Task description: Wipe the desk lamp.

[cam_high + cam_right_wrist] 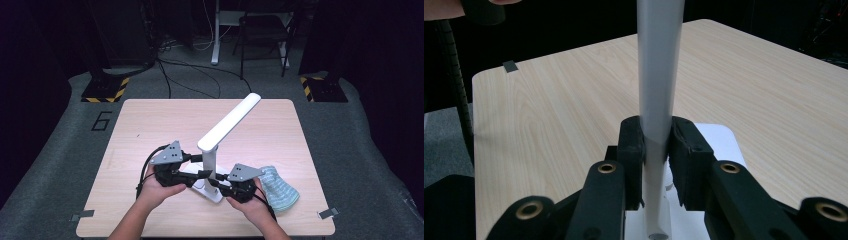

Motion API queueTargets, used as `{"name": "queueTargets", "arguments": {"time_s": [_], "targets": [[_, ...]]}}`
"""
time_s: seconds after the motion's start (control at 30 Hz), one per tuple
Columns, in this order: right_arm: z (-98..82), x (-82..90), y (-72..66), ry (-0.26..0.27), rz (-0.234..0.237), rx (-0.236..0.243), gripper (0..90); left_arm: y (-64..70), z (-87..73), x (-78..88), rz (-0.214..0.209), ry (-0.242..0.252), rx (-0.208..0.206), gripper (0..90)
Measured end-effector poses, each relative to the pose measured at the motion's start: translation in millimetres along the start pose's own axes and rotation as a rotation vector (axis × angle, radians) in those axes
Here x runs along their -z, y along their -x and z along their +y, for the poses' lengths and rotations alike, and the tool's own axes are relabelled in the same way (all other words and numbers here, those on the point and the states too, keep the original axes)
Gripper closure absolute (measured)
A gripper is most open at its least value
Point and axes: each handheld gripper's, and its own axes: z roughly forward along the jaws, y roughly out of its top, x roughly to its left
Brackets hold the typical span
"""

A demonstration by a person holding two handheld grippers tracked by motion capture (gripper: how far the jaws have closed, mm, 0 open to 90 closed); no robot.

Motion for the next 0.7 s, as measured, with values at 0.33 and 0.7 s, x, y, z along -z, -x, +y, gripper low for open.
{"name": "queueTargets", "arguments": {"time_s": [0.33,0.7], "targets": [[-2.4,5.4,5.5,-0.002,0.031,0.025,76.5,1.7,3.5,-2.1,0.020,-0.017,-0.014,61.0],[-4.1,4.2,6.7,-0.016,0.004,-0.030,68.4,2.1,4.0,-1.9,0.032,-0.027,-0.009,67.6]]}}
